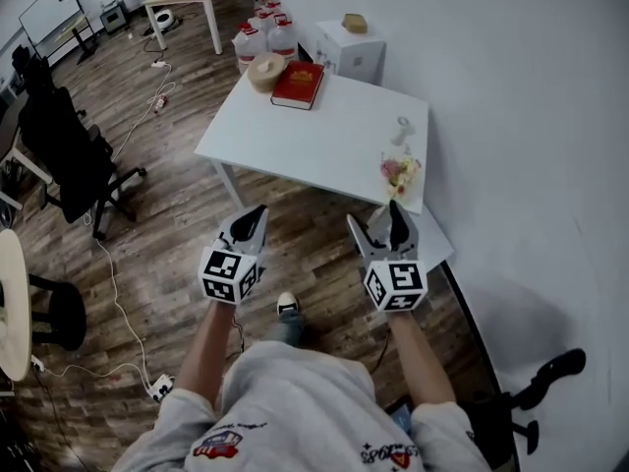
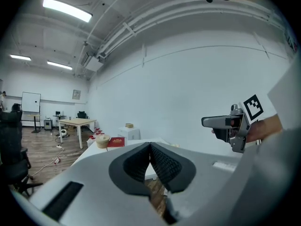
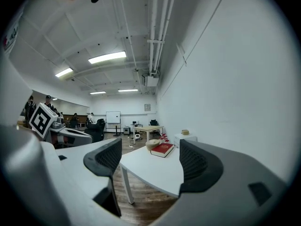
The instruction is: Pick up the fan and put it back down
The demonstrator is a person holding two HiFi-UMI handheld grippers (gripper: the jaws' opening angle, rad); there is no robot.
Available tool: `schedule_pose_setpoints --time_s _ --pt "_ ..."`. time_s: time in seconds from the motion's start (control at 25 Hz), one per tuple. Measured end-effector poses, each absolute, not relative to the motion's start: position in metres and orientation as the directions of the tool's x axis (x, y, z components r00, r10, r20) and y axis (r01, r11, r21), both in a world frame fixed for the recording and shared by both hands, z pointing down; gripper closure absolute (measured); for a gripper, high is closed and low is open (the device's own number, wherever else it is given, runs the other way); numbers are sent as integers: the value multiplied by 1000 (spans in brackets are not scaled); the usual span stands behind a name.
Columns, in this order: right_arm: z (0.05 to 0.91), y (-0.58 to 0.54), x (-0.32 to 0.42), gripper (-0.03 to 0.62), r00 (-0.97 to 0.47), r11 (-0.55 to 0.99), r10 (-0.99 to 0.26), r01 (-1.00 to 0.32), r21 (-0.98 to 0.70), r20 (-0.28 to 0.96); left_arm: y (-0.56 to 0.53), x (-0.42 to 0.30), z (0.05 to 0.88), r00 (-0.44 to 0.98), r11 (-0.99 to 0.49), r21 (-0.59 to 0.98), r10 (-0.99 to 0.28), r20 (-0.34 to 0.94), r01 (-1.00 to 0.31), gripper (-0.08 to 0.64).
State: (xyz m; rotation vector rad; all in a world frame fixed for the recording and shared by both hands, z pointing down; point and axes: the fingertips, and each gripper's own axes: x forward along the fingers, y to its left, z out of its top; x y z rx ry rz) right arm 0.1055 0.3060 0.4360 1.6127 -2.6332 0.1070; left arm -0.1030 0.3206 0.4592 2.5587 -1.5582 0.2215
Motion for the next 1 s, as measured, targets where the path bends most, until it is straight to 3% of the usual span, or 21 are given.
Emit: schedule_pose_setpoints --time_s 0.52,1.0 --pt "433 150 58 222 -387 390 -916 -921 6 108 148 -168 450 514 -515 51 -836 190 -856 555" --pt "451 38 84 235 -308 307 -941 -951 -33 136 31 -148 482 566 -561 94 -791 231 -822 555"
